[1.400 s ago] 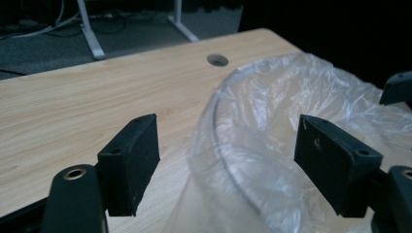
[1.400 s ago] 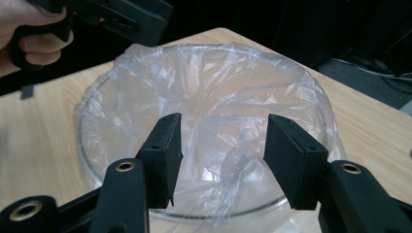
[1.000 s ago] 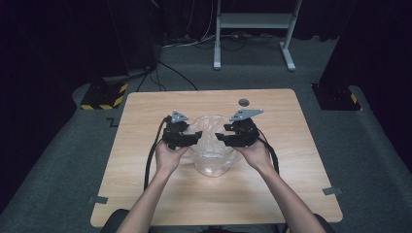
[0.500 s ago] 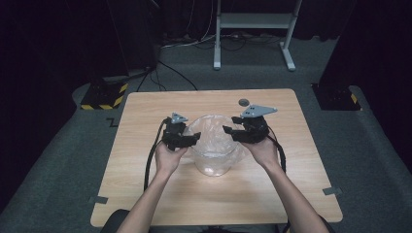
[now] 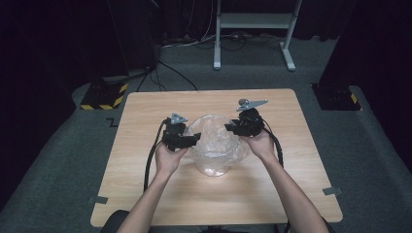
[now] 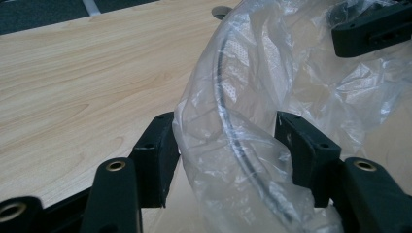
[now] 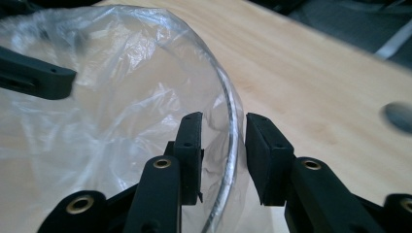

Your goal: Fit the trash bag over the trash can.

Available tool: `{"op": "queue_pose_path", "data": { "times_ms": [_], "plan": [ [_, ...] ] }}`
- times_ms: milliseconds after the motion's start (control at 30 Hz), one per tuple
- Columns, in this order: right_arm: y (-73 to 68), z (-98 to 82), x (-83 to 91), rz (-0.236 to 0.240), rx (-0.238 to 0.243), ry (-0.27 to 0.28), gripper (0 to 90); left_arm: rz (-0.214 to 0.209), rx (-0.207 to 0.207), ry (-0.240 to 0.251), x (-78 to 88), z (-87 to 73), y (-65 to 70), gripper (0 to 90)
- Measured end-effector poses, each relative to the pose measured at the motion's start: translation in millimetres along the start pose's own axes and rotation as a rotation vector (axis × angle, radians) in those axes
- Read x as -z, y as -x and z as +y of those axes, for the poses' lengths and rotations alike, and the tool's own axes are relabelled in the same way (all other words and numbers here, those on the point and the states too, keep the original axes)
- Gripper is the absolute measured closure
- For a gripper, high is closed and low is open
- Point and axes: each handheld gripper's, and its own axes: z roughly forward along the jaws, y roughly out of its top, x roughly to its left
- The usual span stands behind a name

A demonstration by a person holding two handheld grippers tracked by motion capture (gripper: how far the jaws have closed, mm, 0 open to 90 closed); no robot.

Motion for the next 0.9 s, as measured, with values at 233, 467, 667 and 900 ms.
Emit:
{"op": "queue_pose_path", "data": {
  "times_ms": [233, 467, 667, 900],
  "plan": [
    [5.5, -3.9, 15.4, -0.007, -0.017, 0.055, 45.6, -0.003, 0.002, 0.005, -0.4, -0.2, -0.9, 41.0],
    [-12.8, -15.9, 60.6, 0.048, 0.043, 0.246, 47.6, -0.011, 0.018, 0.021, 0.3, -0.1, -1.6, 35.7],
    [-47.9, -20.0, 53.8, 0.098, 0.198, 0.18, 53.8, -0.032, 0.01, 0.057, 0.9, 2.2, -0.5, 34.7],
    [-46.2, -22.6, 34.3, 0.135, 0.201, 0.034, 55.1, 0.001, 0.009, 0.035, -1.8, 1.2, -3.3, 38.3]
  ]
}}
